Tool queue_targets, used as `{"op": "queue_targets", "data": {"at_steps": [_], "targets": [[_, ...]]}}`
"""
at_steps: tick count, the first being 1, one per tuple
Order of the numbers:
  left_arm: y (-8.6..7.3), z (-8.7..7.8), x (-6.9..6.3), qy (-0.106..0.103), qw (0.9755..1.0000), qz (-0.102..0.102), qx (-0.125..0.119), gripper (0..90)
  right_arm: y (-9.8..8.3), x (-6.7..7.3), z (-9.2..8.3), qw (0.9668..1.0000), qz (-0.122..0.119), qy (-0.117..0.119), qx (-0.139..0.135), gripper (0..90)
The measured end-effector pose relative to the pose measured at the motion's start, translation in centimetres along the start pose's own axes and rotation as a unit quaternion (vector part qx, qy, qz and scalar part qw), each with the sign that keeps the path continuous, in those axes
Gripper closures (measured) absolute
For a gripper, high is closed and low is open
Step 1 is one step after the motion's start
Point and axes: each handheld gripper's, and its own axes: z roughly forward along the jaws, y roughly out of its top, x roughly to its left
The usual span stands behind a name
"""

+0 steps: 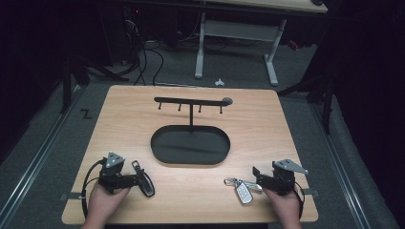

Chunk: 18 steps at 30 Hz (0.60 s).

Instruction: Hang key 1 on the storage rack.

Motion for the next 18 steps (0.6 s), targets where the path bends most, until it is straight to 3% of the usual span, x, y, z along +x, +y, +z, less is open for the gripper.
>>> {"op": "queue_targets", "data": {"at_steps": [5,10,11,14,18], "targets": [[-0.1,0.4,-1.2,0.003,0.9999,0.008,0.013,9.2,0.1,0.2,0.5,0.9998,-0.014,0.011,0.006,14.9],[-0.5,0.6,-2.5,0.005,0.9997,0.003,0.023,6.0,0.3,0.5,0.3,0.9996,-0.02,0.019,-0.004,15.1],[-0.6,0.6,-3.2,0.024,0.9993,0.013,0.026,4.1,0.4,0.7,0.2,0.9994,-0.022,0.022,-0.014,15.5],[-1.0,0.7,-3.5,0.019,0.9993,0.003,0.031,4.1,0.2,1.0,0.2,0.9993,-0.023,0.027,-0.013,15.5],[-1.0,1.5,-3.9,0.024,0.9984,0.014,0.05,3.7,0.1,0.9,0.1,0.9994,-0.018,0.025,-0.013,15.5]]}}
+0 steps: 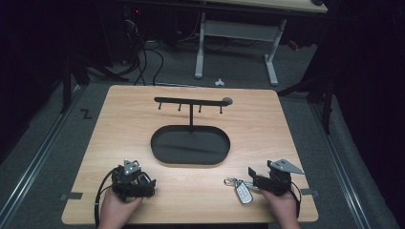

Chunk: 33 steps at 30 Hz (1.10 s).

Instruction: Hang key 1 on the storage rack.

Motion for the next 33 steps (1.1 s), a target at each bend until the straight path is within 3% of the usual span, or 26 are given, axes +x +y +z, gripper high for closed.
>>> {"op": "queue_targets", "data": {"at_steps": [5,12,23,30,33], "targets": [[-0.1,0.5,-0.3,0.006,0.9998,0.015,0.015,3.8,-0.1,-0.1,-0.4,0.9999,0.011,-0.009,-0.003,16.1],[-0.3,0.7,0.0,0.004,0.9996,0.014,0.026,4.4,-0.2,-0.3,-0.3,0.9998,0.016,-0.012,0.0,16.5],[-2.1,-1.3,1.9,0.016,0.9995,-0.006,0.028,9.3,0.9,-0.2,0.8,0.9997,0.017,-0.001,-0.017,19.5],[-3.0,-2.4,3.1,0.023,0.9993,-0.016,0.026,15.3,1.5,-0.2,1.5,0.9995,0.022,0.005,-0.024,21.7],[-3.3,-2.9,3.6,0.02,0.9994,-0.014,0.025,22.1,1.7,-0.2,1.9,0.9993,0.029,0.009,-0.023,22.0]]}}
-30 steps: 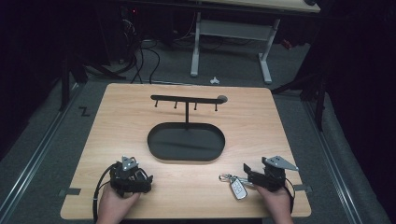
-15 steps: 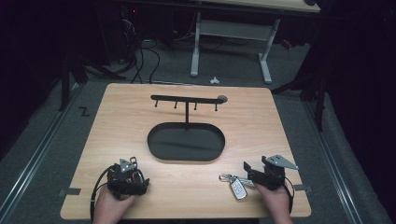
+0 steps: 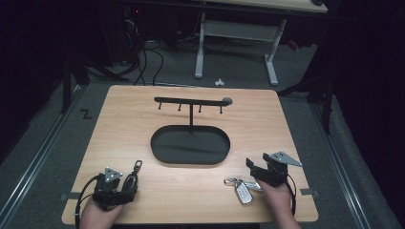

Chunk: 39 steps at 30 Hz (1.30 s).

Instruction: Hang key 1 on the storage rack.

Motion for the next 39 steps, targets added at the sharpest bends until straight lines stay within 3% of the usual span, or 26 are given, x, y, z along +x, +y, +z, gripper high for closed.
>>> {"op": "queue_targets", "data": {"at_steps": [4,8,13,14,15,16,17,19,27,29,35,36,37,39], "targets": [[-0.3,-0.6,1.2,0.001,1.0,-0.005,0.007,25.0,0.1,0.1,0.0,1.0,-0.003,-0.002,-0.002,22.1],[-0.3,-0.8,2.0,0.015,0.9997,0.001,0.018,26.7,-0.1,0.0,-0.1,1.0,-0.003,-0.007,0.001,22.1],[-0.1,-0.7,2.3,0.009,0.9997,0.005,0.02,29.3,-0.3,-0.2,-0.5,0.9999,-0.002,-0.012,0.004,22.2],[0.1,-0.7,2.1,-0.004,0.9997,0.014,0.019,30.8,-0.5,-0.3,-0.7,0.9999,0.001,-0.013,0.001,22.5],[0.1,-0.7,2.1,-0.004,0.9997,0.014,0.019,32.1,-0.5,-0.3,-0.7,0.9999,0.001,-0.013,0.001,22.5],[0.4,-0.6,1.6,-0.009,0.9994,0.03,0.018,33.0,-0.7,-0.5,-0.9,0.9999,0.003,-0.016,0.002,22.5],[0.4,-0.6,1.6,-0.009,0.9994,0.03,0.018,33.0,-0.7,-0.5,-0.9,0.9999,0.003,-0.016,0.002,22.5],[0.9,-0.4,1.1,-0.001,0.9986,0.049,0.018,33.0,-0.9,-0.7,-1.1,0.9998,0.004,-0.018,0.004,22.4],[1.8,-0.4,0.5,0.0,0.9977,0.067,0.001,32.1,-1.5,-0.9,-1.3,0.9997,0.0,-0.022,0.014,21.6],[2.3,-0.5,0.2,0.0,0.9973,0.073,-0.001,31.8,-1.5,-0.8,-1.3,0.9995,-0.014,-0.022,0.017,20.2],[3.9,-0.1,-0.7,0.012,0.9952,0.095,0.022,28.6,-0.6,-0.8,-1.8,0.9989,-0.042,-0.016,0.012,19.9],[4.6,0.1,-0.8,0.016,0.9948,0.094,0.037,29.1,-0.6,-0.8,-1.8,0.9984,-0.053,-0.017,0.014,19.9],[4.6,0.1,-0.8,0.016,0.9948,0.094,0.037,29.9,-0.6,-0.8,-1.8,0.9984,-0.053,-0.017,0.014,19.9],[5.7,0.2,-1.0,0.024,0.9929,0.098,0.062,30.8,-0.8,-1.4,-1.9,0.9985,-0.05,-0.01,0.02,20.0]]}}
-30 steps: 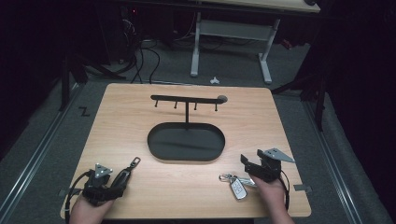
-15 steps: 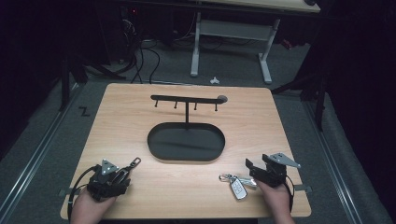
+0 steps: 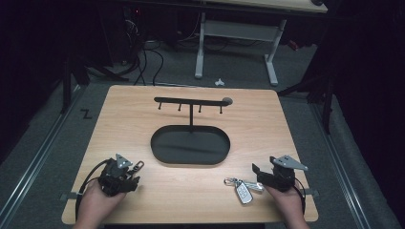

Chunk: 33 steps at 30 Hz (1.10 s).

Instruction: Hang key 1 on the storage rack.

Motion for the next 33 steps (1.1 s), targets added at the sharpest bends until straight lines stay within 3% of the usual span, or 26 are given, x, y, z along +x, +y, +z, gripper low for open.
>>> {"op": "queue_targets", "data": {"at_steps": [2,5,10,15,17,21,23,24,26,29,33], "targets": [[0.5,0.0,-0.1,0.001,0.9999,0.004,0.013,32.0,-0.4,-0.2,0.0,0.9999,0.012,0.008,-0.001,20.4],[2.0,0.2,-0.8,0.012,0.998,0.037,0.05,32.7,-0.6,-0.3,0.1,0.9998,0.015,0.015,0.0,20.9],[3.3,0.8,-0.8,0.0,0.9961,0.036,0.081,34.0,-0.6,-0.4,0.3,0.9994,0.028,0.021,0.001,21.4],[4.8,2.0,-0.2,-0.026,0.9914,0.032,0.124,36.2,-0.6,-0.7,0.4,0.9988,0.041,0.026,0.0,21.1],[5.0,2.0,-0.1,-0.032,0.9908,0.032,0.128,38.3,-0.6,-0.8,0.4,0.9986,0.045,0.03,-0.003,20.8],[6.1,2.9,-0.3,-0.045,0.9834,0.043,0.171,40.4,-0.6,-0.7,0.5,0.9986,0.044,0.03,0.0,20.9],[6.5,3.4,-0.3,-0.038,0.9804,0.05,0.187,41.7,-0.7,-0.8,0.6,0.9985,0.046,0.03,0.002,21.3],[6.5,3.4,-0.3,-0.038,0.9804,0.05,0.187,42.1,-0.8,-0.8,0.6,0.9984,0.048,0.03,0.004,21.5],[6.8,3.8,-0.2,-0.032,0.9782,0.053,0.198,42.7,-0.8,-0.8,0.6,0.9982,0.051,0.03,0.005,21.8],[7.4,4.5,0.5,-0.047,0.9749,0.041,0.214,47.1,-1.0,-0.9,0.6,0.9981,0.052,0.032,0.004,22.9],[7.9,4.8,1.1,-0.058,0.974,0.037,0.216,52.1,-1.0,-0.9,0.6,0.9979,0.056,0.032,0.007,23.6]]}}
